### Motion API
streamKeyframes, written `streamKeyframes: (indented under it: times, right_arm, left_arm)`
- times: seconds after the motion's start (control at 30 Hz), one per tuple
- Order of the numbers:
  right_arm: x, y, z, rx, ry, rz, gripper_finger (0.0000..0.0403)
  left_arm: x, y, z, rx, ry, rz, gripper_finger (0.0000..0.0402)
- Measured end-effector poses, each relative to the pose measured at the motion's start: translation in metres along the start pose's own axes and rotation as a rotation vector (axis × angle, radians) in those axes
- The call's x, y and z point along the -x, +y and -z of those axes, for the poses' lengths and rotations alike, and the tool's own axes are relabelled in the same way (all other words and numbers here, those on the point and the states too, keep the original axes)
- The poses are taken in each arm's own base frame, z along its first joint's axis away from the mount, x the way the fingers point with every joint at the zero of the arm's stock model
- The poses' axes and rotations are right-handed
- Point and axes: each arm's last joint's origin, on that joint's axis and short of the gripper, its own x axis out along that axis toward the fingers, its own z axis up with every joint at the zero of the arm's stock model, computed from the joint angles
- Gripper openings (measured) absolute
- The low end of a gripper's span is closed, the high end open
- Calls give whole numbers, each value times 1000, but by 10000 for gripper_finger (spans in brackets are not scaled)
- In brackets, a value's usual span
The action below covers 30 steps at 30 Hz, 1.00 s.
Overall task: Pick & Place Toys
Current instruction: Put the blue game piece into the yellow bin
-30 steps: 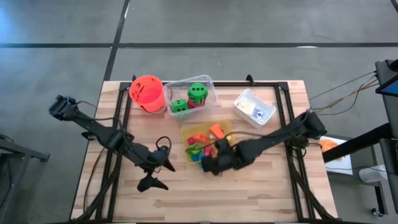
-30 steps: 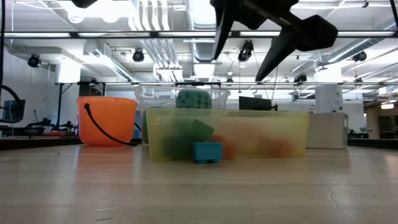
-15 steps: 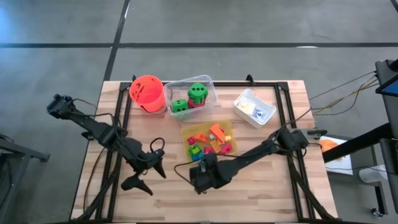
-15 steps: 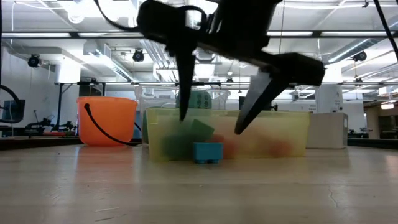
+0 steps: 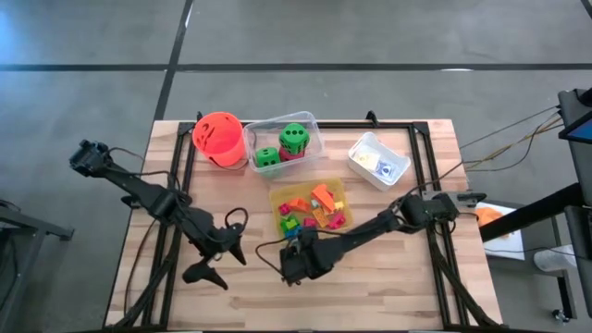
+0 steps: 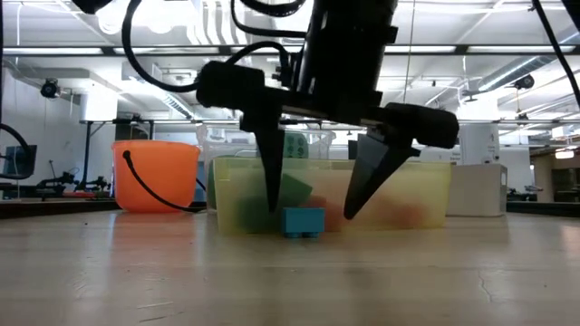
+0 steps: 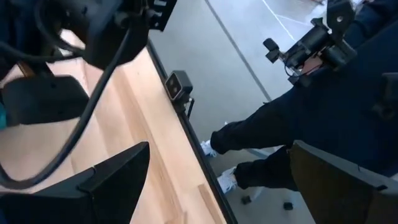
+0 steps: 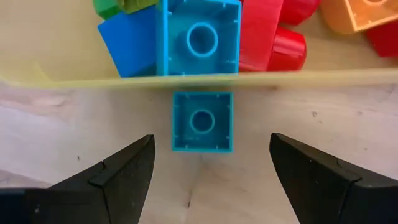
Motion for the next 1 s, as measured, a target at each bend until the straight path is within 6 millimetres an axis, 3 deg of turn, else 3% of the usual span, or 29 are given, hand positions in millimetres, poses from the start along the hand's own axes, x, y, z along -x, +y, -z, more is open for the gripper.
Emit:
streamKeyframes:
  times: [0.17, 0.43, 0.67, 1.0]
  right_arm:
    - [-7, 2, -8, 18, -1, 6, 295]
    - [-12, 3, -12, 59, 8, 13, 211]
    - [-26, 6, -7, 82, 33, -4, 162]
    - [-16, 3, -7, 112, 27, 27, 131]
  left_arm:
    - [-4, 3, 4, 10, -23, 8, 374]
    - [-4, 1, 0, 7, -73, 43, 374]
    - [-4, 0, -2, 2, -89, 51, 374]
    - [-4, 0, -2, 5, -87, 54, 374]
